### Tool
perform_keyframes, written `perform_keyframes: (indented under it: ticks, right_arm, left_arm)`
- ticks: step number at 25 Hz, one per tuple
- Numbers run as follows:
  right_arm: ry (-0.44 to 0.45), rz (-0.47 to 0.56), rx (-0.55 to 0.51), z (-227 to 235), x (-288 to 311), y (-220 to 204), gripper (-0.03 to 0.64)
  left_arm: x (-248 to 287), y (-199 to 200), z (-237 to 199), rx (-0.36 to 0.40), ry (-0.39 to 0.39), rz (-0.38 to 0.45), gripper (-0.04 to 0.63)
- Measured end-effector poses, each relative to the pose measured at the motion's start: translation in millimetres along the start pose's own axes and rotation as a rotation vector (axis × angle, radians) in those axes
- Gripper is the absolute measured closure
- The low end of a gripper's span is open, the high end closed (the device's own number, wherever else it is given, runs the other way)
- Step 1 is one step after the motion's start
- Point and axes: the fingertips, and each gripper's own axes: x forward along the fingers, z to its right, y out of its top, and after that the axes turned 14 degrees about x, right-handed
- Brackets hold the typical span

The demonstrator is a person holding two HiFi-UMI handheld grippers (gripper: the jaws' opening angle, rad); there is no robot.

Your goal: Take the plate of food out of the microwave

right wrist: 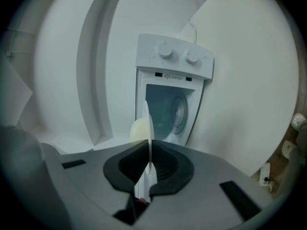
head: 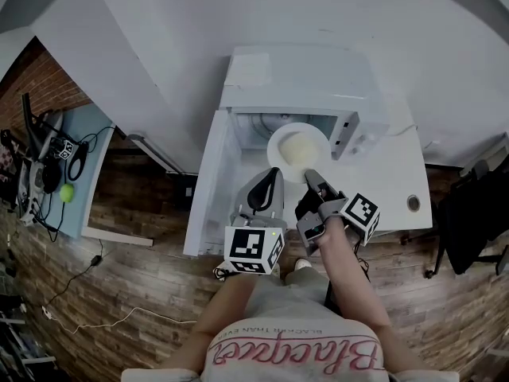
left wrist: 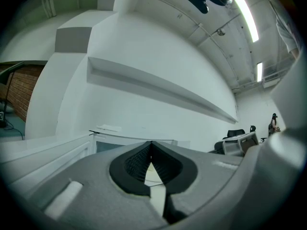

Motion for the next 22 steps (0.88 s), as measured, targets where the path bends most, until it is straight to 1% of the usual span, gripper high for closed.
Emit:
perform_keyframes:
  ticks: [5,12,17,22]
  right_arm:
    - [-0.002,-0.017,-0.027,-15,6,8,0.597]
    - [0.026,-0.042,-0.044,-35,12,8,0.597]
    - [0.025,-0.034,-0.064,-47,11,8,0.597]
    - [0.027,-0.018,-0.041,-55,10,13,0.597]
  left_arm:
    - [13,11,-2,0.001,0.022,0.009,0.591]
    - [21,25,-9,0.003,0.054,0.033,0.591]
    - [24,34,-10,0.057,0.054,0.048,0.591]
    - [27,42,-5,0.064,0.044,0.061,0.591]
